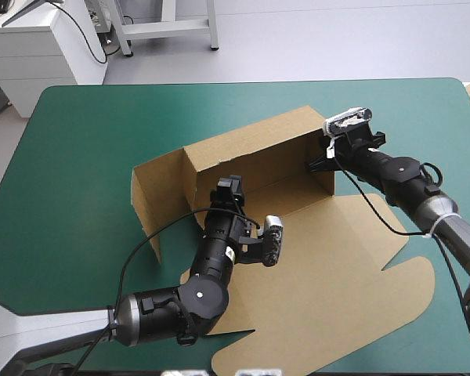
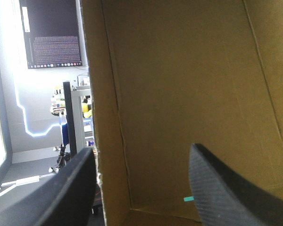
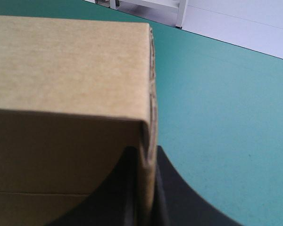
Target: Fold the box
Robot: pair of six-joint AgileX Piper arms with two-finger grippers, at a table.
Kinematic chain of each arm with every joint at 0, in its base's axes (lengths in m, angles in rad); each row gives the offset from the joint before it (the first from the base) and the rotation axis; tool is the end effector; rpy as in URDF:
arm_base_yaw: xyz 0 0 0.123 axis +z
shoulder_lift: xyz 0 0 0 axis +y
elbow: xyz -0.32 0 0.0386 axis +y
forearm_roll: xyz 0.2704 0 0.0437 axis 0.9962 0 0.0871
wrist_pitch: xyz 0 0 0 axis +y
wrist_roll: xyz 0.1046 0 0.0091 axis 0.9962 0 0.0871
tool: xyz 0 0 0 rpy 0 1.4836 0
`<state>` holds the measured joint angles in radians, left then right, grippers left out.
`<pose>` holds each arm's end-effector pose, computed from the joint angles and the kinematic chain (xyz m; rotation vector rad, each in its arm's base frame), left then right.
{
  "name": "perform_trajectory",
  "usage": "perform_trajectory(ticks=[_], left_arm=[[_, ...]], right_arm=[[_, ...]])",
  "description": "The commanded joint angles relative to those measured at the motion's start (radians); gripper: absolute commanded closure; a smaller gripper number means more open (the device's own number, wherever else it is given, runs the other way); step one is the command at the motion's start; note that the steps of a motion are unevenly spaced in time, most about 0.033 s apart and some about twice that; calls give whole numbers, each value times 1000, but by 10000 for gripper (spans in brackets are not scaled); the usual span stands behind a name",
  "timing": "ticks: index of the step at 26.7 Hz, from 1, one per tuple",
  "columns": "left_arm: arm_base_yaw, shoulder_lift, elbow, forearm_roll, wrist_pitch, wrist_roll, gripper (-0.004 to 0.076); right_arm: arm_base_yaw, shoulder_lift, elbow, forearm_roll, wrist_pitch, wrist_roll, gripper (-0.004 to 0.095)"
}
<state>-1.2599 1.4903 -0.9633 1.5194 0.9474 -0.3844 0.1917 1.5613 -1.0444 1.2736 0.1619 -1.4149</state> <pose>0.1796 -0.2805 0.3168 1.5180 1.2342 0.8670 0.3742 0.0892 0.3000 -0.4378 1.9999 0.1875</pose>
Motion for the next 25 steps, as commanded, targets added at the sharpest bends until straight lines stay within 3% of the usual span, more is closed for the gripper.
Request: perform_trajectory(ticks=[1,2,4,5,6,11,16,20,25], left_arm=[[-9,-32,-56,-3,43,-1,311],[-9,-32,-73,-33,43,28,358],[-6,-32,-124,-119,33,109,535],[4,-32,-149,-160,20,146,664],[18,-32,-181,-211,0,202,724],[165,-32,-378,-609,-94,522,708],[390,-32,-615,-1179,-24,877,709],[604,-32,-741,-1401,61,967,709],[1107,-30,-805,-1877,167,1052,709]], right_arm=[[-3,-10,-26,-6,-7,2,929],[-3,-9,-26,-6,-7,2,929],[-3,-9,-26,-6,-1,2,929],[-3,-9,-26,-9,4,2,929],[-3,-7,-26,-11,12,2,929],[-3,-7,-26,-14,43,5,929],[-3,4,-26,-33,43,21,929],[-3,15,-22,-37,43,38,928],[-3,25,-22,-119,47,92,929]])
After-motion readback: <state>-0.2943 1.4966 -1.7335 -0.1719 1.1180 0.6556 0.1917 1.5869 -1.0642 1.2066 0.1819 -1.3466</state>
